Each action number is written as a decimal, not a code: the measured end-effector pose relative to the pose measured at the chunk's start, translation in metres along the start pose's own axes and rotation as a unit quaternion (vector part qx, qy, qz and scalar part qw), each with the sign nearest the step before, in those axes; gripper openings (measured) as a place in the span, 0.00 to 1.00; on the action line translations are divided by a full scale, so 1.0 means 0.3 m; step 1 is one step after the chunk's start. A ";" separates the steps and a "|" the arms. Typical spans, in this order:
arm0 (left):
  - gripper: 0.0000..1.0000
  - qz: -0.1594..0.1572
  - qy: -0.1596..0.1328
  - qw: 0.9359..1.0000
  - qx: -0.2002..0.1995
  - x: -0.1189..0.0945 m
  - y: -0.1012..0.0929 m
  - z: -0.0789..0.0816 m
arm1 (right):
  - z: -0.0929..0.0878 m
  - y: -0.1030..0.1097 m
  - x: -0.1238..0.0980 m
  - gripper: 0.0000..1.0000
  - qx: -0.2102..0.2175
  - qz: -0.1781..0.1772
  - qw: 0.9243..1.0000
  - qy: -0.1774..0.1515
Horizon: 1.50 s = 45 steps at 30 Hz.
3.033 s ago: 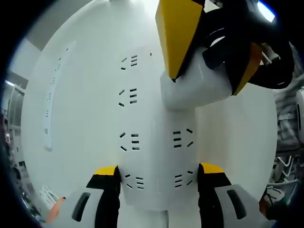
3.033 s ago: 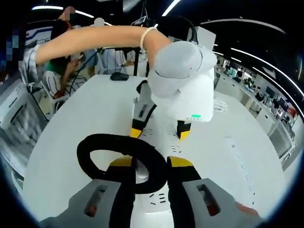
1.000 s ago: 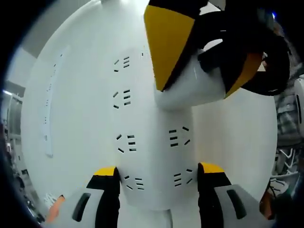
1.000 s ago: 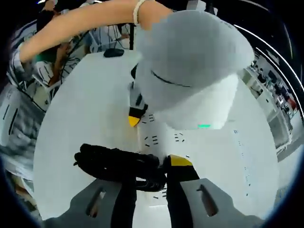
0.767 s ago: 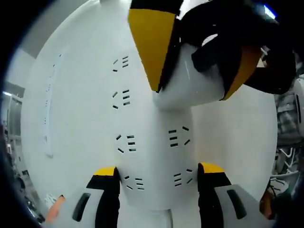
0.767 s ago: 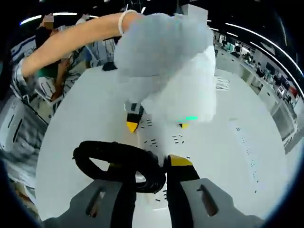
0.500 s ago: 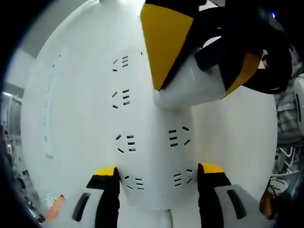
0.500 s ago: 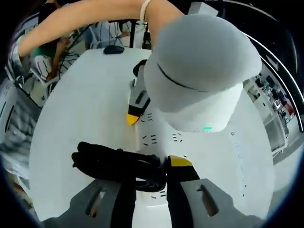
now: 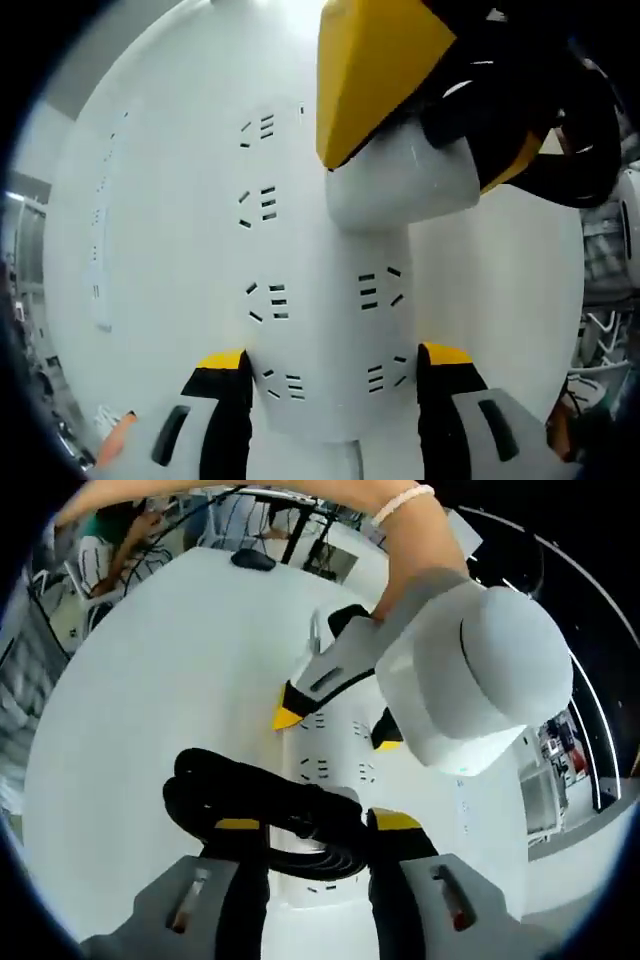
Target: Straighten the power strip on the desk, plug the charger into it
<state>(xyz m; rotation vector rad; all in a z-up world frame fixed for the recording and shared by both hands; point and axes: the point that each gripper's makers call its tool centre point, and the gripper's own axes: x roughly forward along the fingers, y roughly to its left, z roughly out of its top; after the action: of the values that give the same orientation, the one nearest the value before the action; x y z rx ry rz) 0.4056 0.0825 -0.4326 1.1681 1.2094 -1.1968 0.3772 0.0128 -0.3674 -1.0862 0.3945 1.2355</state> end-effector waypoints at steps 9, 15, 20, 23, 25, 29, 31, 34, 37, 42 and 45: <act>0.66 0.001 0.007 1.000 0.000 0.003 -0.001 -0.003 | -0.003 -0.064 -0.005 0.20 -0.002 -0.022 1.000 0.021; 0.66 0.000 0.000 1.000 0.002 0.003 -0.001 -0.004 | -0.010 -0.077 -0.008 0.18 0.034 -0.015 0.999 0.040; 0.66 0.000 -0.001 1.000 0.002 0.004 0.000 0.000 | -0.002 -0.039 -0.015 0.18 0.022 -0.020 0.999 0.035; 0.66 0.000 -0.002 1.000 0.002 0.004 0.001 0.002 | -0.014 -0.023 -0.015 0.18 0.004 -0.015 0.999 0.034; 0.66 0.000 -0.003 1.000 0.002 0.005 0.001 0.003 | -0.014 -0.013 -0.010 0.18 -0.003 -0.024 0.998 0.051; 0.67 0.001 0.004 1.000 0.001 0.005 0.001 0.007 | -0.018 -0.025 -0.005 0.18 0.007 -0.010 0.999 0.049; 0.67 0.001 0.008 1.000 -0.001 0.005 0.001 0.008 | -0.017 -0.027 -0.004 0.18 0.012 -0.010 0.999 0.045; 0.67 0.002 0.014 1.000 -0.002 0.003 -0.001 0.007 | -0.016 -0.028 -0.004 0.19 0.013 -0.015 0.999 0.039; 0.68 0.002 0.013 1.000 -0.002 0.002 -0.001 0.006 | -0.012 -0.033 -0.005 0.19 0.021 -0.026 0.999 0.030; 0.68 0.002 -0.005 1.000 -0.002 0.000 -0.002 0.001 | -0.008 -0.037 -0.002 0.19 0.021 -0.031 0.999 0.030; 0.69 0.001 -0.012 1.000 0.000 0.002 -0.002 0.001 | -0.009 -0.039 -0.004 0.20 0.018 -0.032 0.999 0.032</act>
<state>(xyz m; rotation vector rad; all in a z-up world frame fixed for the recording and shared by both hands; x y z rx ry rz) 0.4050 0.0820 -0.4334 1.1511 1.1892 -1.2068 0.3880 0.0106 -0.3626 -1.1013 0.4261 1.1360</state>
